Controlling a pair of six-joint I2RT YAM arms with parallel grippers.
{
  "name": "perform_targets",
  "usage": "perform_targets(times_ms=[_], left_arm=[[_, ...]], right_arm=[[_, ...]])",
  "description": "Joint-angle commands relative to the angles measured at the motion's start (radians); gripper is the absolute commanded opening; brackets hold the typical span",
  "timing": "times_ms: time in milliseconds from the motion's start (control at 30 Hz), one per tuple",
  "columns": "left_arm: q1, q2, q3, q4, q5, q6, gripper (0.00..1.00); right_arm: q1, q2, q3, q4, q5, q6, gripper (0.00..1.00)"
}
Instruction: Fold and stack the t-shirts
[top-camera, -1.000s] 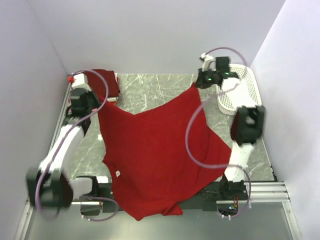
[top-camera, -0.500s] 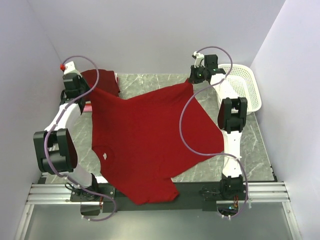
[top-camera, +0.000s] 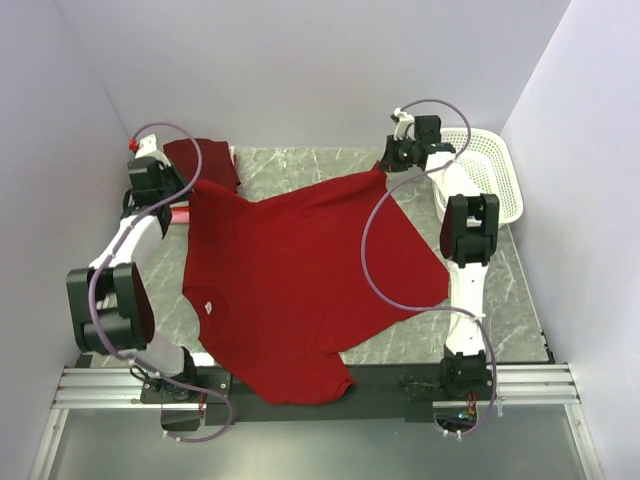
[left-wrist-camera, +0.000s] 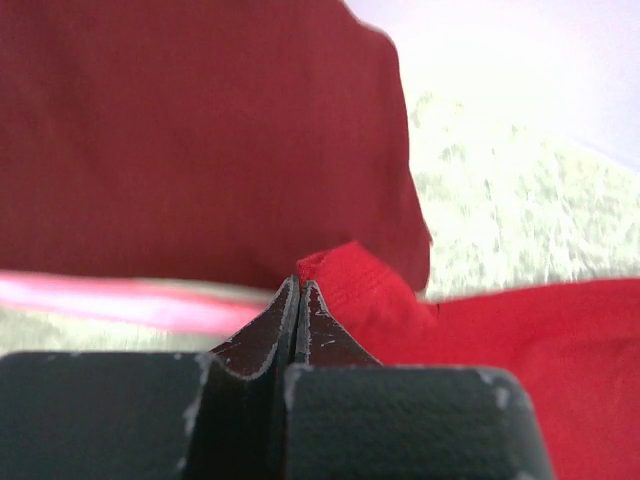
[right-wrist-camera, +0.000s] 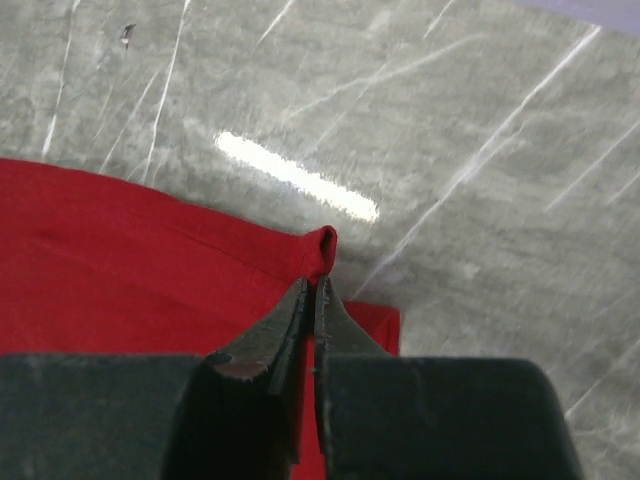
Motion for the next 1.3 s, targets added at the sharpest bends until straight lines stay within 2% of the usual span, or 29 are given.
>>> perform_targets(times_ms=[0, 433, 1267], left_arm=[[0.006, -0.117, -0.041, 0.026, 0.031, -0.021, 0.0], [0.004, -0.381, -0.172, -0.085, 0.043, -0.05, 0.0], [0.004, -0.607, -0.347, -0.241, 0.138, -0.118, 0.0]], right_arm=[[-0.036, -0.114, -0.045, 0.059, -0.053, 0.02, 0.0], [-0.06, -0.223, -0.206, 0.063, -0.15, -0.017, 0.0], [-0.106, -0.322, -0.404, 0.045, -0.17, -0.082, 0.0]])
